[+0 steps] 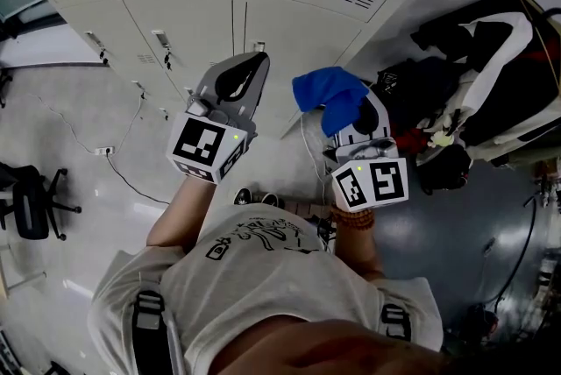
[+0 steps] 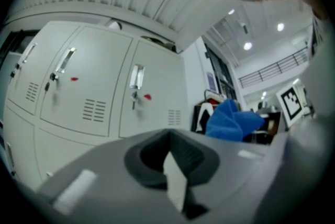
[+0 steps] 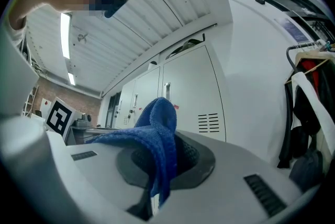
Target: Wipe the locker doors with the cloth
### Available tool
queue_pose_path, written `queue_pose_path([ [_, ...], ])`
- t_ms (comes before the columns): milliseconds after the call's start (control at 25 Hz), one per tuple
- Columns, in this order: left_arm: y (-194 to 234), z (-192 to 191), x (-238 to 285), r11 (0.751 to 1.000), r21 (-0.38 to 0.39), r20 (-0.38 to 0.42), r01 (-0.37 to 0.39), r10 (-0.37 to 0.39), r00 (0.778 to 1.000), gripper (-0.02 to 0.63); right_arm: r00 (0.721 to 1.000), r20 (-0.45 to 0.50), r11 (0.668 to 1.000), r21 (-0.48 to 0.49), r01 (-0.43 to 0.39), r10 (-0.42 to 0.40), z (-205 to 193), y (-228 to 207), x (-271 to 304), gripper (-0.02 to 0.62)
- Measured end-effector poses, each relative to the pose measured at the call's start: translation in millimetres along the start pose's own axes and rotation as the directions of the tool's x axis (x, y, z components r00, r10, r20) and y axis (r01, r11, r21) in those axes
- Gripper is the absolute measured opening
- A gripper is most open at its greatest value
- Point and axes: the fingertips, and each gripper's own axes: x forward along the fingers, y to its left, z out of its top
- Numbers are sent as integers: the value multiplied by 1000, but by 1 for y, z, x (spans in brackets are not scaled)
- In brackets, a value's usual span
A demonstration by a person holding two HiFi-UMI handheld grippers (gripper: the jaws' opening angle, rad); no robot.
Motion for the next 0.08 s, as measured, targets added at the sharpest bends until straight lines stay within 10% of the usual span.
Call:
queue_pose_path([
  [80,0,0,2,1000,0,-1,0,0,1000,2,1000,-1,1000,1,1,-1,0,-2,0,29],
])
